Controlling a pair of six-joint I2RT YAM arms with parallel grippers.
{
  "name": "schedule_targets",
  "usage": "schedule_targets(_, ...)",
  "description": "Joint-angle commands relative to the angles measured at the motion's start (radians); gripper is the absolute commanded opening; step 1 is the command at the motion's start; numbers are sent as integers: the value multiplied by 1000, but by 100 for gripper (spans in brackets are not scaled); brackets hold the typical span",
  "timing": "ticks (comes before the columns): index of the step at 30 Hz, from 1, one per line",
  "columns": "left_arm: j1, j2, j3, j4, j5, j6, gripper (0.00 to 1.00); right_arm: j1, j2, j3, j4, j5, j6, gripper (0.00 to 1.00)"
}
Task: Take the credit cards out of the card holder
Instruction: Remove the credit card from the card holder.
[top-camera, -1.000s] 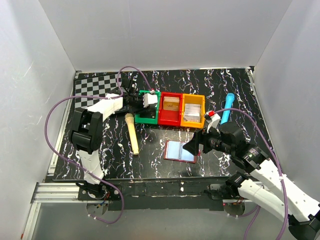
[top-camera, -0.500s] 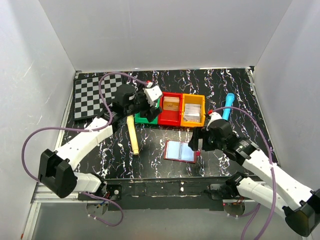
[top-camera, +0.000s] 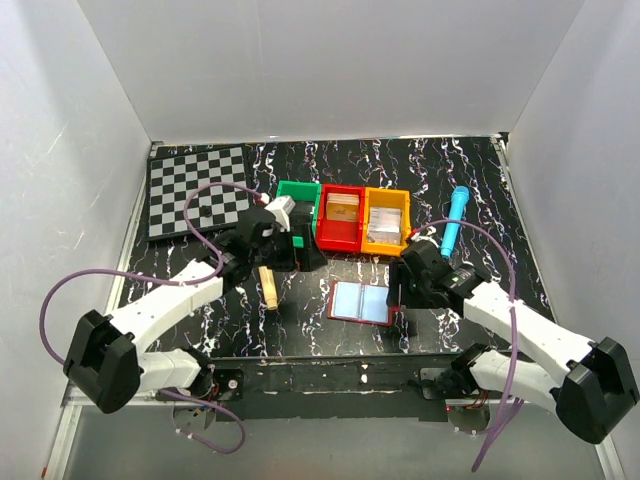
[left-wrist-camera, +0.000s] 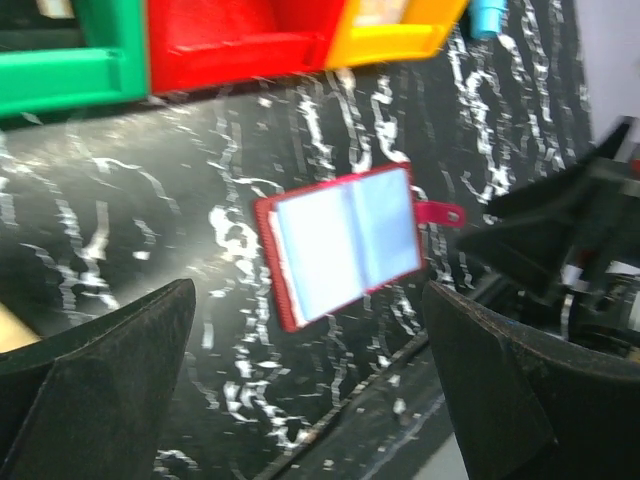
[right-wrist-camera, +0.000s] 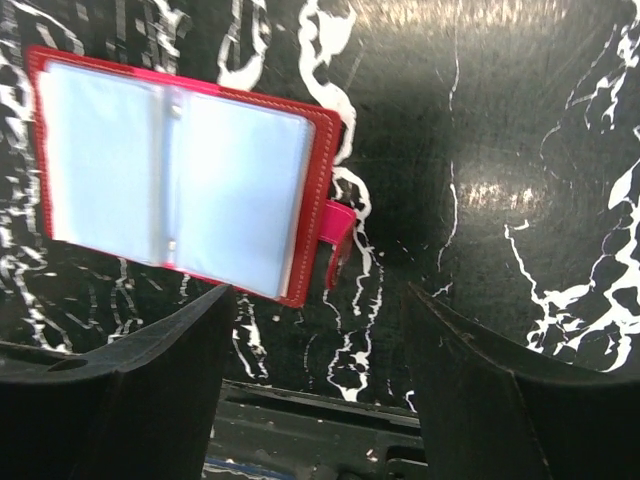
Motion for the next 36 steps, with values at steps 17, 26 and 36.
schedule_targets(17,-172,-24,-95,156,-18,-295,84,-77,110,-89,120,-72,-12,40)
schedule_targets(26,-206,42,-66,157,-20,-297,77,-117,127,-94,146,-98,-44,7)
schedule_targets(36,-212,122,-72,226,19,-327,70,-117,-46,-79,119,-244,-70,1)
